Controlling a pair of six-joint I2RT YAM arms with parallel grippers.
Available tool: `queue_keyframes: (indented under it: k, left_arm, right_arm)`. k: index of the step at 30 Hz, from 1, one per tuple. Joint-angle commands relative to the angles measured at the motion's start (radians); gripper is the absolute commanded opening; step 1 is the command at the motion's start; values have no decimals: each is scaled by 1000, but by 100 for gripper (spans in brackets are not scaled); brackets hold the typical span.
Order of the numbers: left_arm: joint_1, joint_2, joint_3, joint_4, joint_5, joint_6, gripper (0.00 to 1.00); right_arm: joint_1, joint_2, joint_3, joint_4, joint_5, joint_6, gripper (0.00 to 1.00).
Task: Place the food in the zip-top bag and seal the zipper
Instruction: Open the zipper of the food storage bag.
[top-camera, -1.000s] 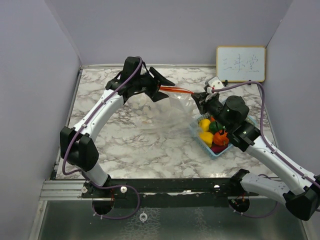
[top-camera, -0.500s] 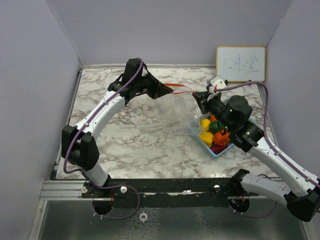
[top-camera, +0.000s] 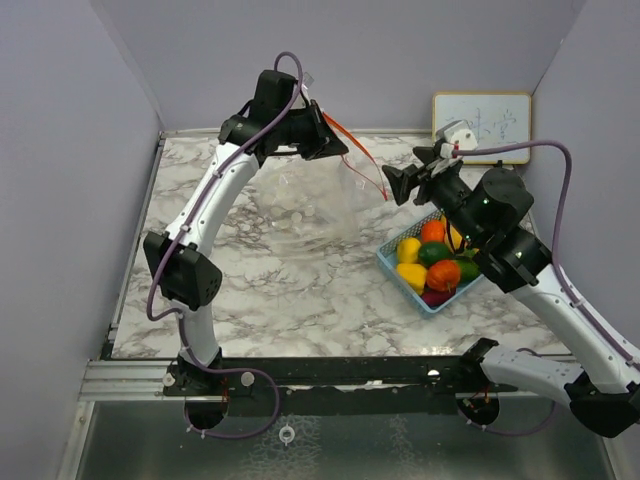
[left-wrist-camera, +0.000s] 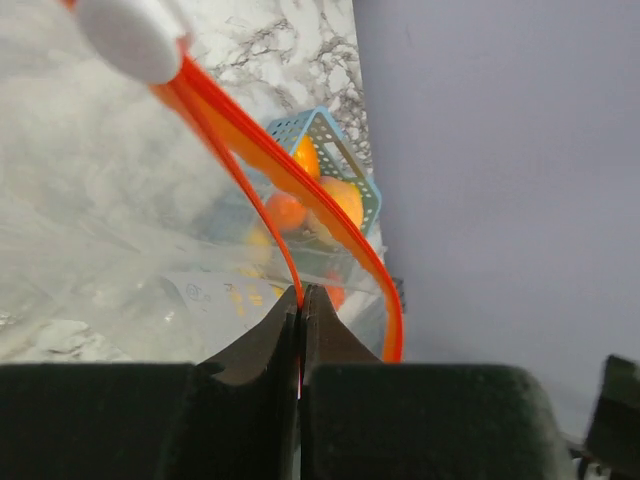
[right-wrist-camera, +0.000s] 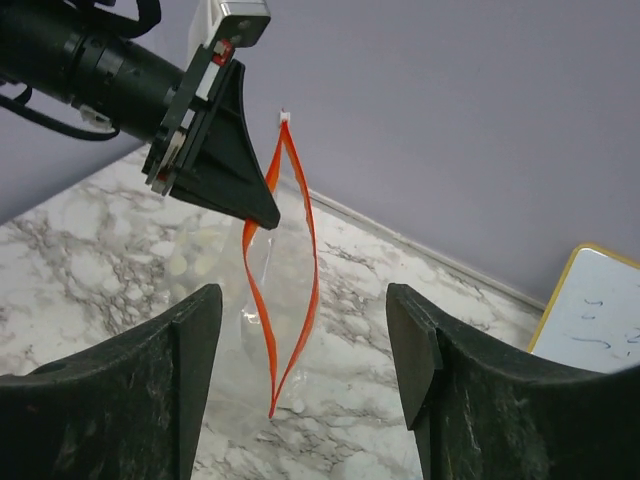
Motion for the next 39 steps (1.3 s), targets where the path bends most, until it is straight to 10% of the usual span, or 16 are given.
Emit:
queue_keyframes:
  k: [1, 21, 39]
  left_arm:
    - [-3, -55, 41, -110, 27, 320, 0]
    - [-29, -239, -155, 13, -30, 499, 0]
    - [-78, -262, -155, 23, 111, 532, 0]
  right_arm:
    - [8, 68, 152, -116, 17, 64, 68]
    - [5, 315, 279, -242, -348, 178, 68]
    - [7, 450, 236, -101, 104, 199, 38]
